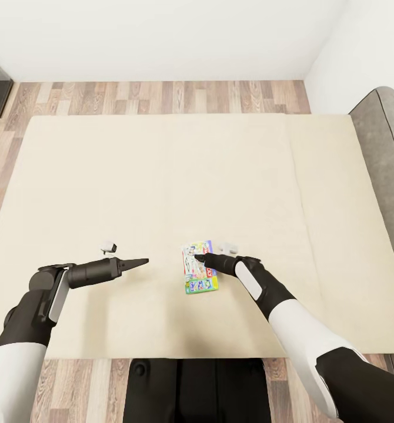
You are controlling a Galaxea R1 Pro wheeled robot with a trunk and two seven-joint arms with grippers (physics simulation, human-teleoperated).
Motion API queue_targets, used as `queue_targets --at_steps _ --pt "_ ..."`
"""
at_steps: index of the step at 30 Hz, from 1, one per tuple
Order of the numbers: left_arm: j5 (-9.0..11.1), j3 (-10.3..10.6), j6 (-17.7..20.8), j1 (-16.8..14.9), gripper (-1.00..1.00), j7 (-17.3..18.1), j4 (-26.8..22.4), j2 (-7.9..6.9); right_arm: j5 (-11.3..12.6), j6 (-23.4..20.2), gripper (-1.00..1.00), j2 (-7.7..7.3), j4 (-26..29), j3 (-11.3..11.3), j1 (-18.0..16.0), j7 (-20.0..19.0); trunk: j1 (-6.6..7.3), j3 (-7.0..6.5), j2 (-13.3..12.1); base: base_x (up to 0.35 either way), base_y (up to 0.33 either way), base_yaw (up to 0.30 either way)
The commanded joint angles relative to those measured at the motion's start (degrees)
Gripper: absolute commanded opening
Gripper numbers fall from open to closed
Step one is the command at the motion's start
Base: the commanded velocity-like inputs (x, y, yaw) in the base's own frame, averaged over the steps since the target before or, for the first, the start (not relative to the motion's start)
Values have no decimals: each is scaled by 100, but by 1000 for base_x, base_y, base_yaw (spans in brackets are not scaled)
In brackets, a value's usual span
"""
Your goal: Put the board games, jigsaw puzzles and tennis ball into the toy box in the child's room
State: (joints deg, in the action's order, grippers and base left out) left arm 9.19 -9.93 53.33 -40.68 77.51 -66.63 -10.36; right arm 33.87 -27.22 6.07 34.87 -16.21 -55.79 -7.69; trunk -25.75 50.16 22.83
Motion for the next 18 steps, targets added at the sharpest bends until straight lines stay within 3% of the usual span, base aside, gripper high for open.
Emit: queue_targets --at_steps 1,13,18 --pt "12 0 55 -1 100 10 -1 -1 5 -20 100 -1 2 -4 -2 -5 -3 6 9 0 0 0" --pt "12 0 55 -1 100 10 -1 -1 -3 -13 100 -1 -12 -5 -2 8 -3 6 9 0 0 0" --pt "12 0 55 -1 100 10 -2 -1 -147 -12 100 -1 -14 -5 -2 12 -3 6 9 0 0 0"
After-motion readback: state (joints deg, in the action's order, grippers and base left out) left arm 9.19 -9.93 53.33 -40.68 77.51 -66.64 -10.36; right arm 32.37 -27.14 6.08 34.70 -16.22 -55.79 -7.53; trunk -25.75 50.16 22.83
